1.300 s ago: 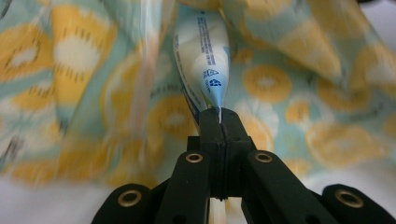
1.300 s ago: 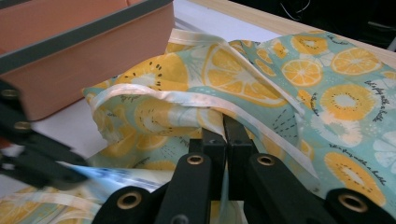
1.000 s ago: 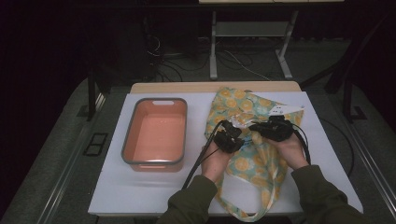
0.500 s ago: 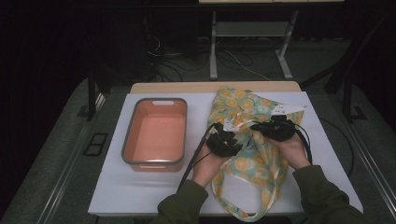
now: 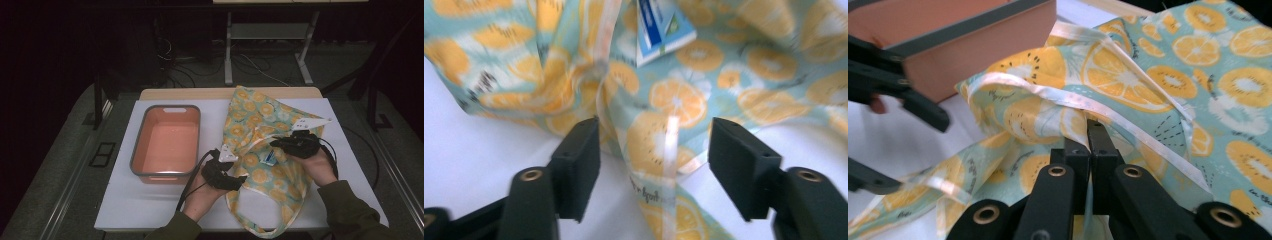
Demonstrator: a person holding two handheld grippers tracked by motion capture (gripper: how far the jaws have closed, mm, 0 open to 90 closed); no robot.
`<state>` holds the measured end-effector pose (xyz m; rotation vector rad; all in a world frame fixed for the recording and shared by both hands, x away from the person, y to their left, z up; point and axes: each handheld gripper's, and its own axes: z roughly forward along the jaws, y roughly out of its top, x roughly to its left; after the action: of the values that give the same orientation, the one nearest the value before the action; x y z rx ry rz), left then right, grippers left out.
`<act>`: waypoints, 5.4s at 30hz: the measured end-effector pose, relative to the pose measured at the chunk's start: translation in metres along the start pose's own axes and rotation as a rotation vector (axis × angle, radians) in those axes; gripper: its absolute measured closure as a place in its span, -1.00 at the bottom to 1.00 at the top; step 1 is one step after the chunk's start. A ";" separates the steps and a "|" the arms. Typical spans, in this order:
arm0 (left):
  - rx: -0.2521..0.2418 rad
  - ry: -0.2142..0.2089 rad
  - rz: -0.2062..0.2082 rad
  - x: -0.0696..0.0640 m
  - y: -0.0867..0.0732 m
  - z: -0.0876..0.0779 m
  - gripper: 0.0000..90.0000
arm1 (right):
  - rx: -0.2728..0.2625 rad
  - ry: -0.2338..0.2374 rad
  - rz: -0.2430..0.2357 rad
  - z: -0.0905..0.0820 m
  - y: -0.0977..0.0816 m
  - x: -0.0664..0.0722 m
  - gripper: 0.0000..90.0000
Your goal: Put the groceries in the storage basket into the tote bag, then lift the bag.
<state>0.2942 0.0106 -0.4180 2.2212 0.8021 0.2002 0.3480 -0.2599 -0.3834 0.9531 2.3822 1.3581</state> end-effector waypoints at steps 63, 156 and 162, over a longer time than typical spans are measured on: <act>-0.155 -0.112 -0.200 0.022 -0.018 -0.037 0.97 | 0.279 0.045 -0.144 -0.021 -0.082 0.047 0.98; -0.317 -0.003 0.007 0.080 0.004 -0.119 -0.68 | -0.091 -0.004 0.043 -0.058 -0.016 -0.016 -0.56; -0.334 -0.010 0.026 0.082 -0.024 -0.133 -0.72 | -0.089 -0.001 0.036 -0.057 -0.033 -0.004 -0.58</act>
<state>0.2984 0.1527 -0.3497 1.9167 0.6801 0.3121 0.3085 -0.3125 -0.3808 0.9759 2.2936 1.4630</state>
